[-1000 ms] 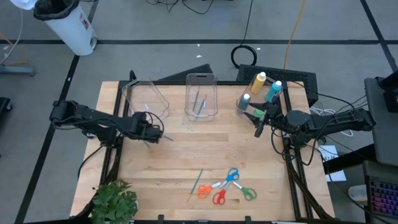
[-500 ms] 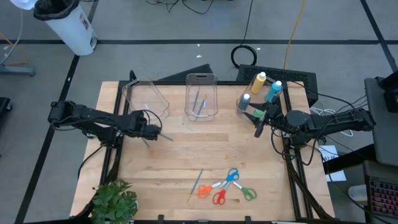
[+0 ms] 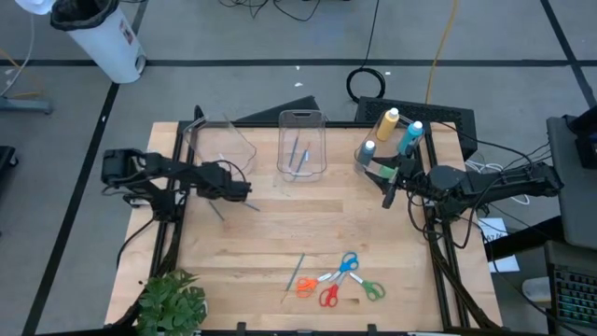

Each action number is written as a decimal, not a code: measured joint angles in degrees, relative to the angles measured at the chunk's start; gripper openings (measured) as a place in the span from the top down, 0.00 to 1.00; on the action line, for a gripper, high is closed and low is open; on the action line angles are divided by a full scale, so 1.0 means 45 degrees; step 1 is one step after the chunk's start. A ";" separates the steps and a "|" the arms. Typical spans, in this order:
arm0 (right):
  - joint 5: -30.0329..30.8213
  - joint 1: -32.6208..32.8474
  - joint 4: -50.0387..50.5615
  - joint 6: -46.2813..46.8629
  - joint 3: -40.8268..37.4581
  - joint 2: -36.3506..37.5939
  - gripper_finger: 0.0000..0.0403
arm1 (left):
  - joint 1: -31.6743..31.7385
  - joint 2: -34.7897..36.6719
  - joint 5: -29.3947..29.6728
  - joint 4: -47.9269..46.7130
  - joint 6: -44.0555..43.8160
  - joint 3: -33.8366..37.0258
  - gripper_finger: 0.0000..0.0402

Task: Pick & Place Paint Supplies
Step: Put the blue paint brush into the middle transparent bin

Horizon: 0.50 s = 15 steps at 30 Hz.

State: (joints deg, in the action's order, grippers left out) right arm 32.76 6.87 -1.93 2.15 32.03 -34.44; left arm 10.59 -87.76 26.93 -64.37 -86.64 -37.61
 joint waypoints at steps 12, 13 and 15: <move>0.0014 -0.0005 0.0002 -0.0049 0.0000 0.0000 0.48 | 0.0465 -0.0638 0.0658 -0.0233 0.0425 -0.0039 0.90; 0.0014 -0.0005 0.0004 -0.0048 0.0000 0.0000 0.48 | 0.0541 -0.0638 0.0599 -0.0241 0.0543 -0.0017 0.87; 0.0010 -0.0005 0.0005 0.0005 0.0000 0.0001 0.48 | 0.0678 -0.0623 0.0524 -0.0099 0.0840 0.0083 0.82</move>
State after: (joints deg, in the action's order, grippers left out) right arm 32.80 6.85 -1.91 2.18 32.03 -34.43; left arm 13.64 -90.56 29.29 -64.82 -82.86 -37.24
